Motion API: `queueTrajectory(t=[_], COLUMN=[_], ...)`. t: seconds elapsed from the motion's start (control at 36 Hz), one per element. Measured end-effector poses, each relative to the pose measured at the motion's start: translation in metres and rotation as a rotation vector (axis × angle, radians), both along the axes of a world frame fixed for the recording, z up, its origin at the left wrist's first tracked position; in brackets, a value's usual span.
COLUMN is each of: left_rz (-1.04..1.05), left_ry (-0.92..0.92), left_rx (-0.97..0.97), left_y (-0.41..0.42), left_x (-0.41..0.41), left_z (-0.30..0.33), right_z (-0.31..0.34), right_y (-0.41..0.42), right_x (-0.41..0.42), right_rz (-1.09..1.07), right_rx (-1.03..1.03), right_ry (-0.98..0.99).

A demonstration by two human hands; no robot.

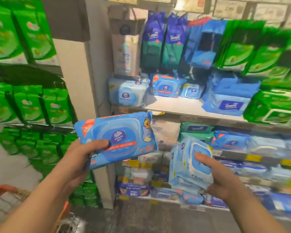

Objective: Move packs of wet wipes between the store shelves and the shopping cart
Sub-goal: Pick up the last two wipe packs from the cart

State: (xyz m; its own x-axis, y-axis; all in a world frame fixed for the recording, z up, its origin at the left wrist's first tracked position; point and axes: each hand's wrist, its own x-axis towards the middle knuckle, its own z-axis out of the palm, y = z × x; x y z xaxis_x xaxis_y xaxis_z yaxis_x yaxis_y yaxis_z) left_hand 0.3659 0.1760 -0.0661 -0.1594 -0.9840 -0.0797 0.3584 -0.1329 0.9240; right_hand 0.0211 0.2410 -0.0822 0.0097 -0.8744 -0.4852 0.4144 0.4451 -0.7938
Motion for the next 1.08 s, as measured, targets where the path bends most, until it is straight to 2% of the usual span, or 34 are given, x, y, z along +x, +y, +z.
queueTrajectory(t=[0.22,0.39,0.56,0.78,1.08], left_rz=[-0.07,-0.159,-0.185,-0.14,-0.058], left_ry=[-0.018,-0.001,-0.033,-0.1,-0.202], left_rx=[0.004,-0.041,-0.096,-0.114,-0.13], left_y=[-0.041,-0.084,-0.138,-0.201,-0.249], left_x=[-0.098,-0.14,-0.169,-0.192,-0.226], left_z=[0.014,0.026,0.03,0.032,0.022], right_z=[-0.001,-0.001,0.017,0.054,0.082], right_y=[0.004,-0.019,-0.049,-0.11,-0.189], right_x=[-0.078,-0.101,-0.108,-0.126,-0.139], right_rz=[-0.141,-0.194,-0.214,-0.132,0.093], right_rx=[-0.001,0.039,-0.03,-0.174,-0.306], right_ry=[-0.029,-0.003,0.077,0.487,0.766])
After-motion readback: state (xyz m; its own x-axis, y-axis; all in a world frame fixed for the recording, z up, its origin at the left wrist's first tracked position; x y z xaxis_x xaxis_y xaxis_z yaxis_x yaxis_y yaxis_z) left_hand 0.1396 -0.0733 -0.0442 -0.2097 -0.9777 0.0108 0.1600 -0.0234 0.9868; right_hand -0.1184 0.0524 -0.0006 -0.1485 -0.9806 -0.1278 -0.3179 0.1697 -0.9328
